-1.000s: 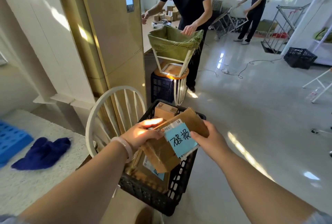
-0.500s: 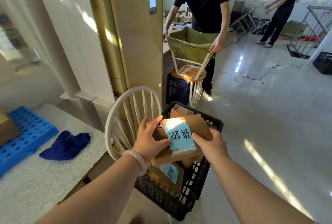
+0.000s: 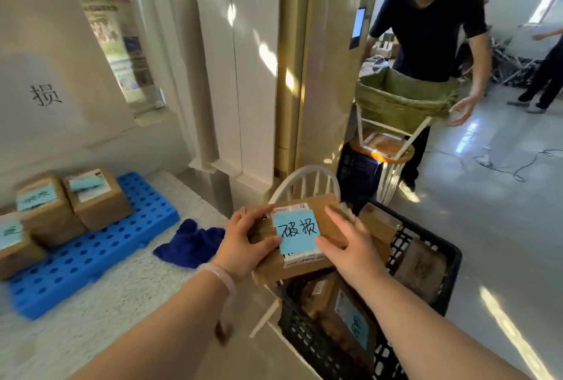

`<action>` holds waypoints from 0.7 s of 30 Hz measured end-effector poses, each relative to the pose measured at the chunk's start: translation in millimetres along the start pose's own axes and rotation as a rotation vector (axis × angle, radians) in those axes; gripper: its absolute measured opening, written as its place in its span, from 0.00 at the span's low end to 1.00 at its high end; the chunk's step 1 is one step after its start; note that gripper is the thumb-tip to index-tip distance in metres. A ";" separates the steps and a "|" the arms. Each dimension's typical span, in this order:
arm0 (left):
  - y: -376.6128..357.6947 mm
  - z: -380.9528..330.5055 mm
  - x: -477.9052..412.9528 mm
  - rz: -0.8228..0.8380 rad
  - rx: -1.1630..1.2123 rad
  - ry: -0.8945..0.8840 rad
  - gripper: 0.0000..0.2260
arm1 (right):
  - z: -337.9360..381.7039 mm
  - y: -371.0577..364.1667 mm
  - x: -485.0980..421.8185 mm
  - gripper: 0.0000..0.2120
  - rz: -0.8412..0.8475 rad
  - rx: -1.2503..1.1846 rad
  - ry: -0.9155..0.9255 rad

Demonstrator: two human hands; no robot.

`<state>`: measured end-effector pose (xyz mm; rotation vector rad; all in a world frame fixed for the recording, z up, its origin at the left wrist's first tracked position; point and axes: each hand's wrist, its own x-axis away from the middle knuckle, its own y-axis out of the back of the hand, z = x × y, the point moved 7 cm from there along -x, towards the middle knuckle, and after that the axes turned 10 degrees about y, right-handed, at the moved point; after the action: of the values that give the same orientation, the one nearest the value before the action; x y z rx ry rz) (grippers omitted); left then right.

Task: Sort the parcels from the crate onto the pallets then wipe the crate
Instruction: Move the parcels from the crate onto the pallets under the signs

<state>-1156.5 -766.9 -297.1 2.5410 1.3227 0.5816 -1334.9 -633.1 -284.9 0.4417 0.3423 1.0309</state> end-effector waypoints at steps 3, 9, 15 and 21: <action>57.5 24.5 -0.4 -0.074 -0.080 -0.009 0.21 | 26.2 -58.2 -19.3 0.24 0.038 -0.033 0.031; 162.3 75.4 12.1 -0.147 -0.087 0.072 0.28 | 76.9 -169.1 -49.3 0.24 0.127 -0.012 0.094; 260.8 132.4 33.2 -0.242 -0.094 0.161 0.31 | 125.5 -280.1 -61.3 0.24 0.309 -0.033 0.153; 326.1 172.0 49.7 -0.310 -0.086 0.221 0.32 | 161.0 -355.0 -64.1 0.25 0.419 -0.024 0.199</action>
<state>-815.7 -914.4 -319.9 2.1907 1.6842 0.8495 -1025.5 -876.1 -321.1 0.3976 0.4246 1.4918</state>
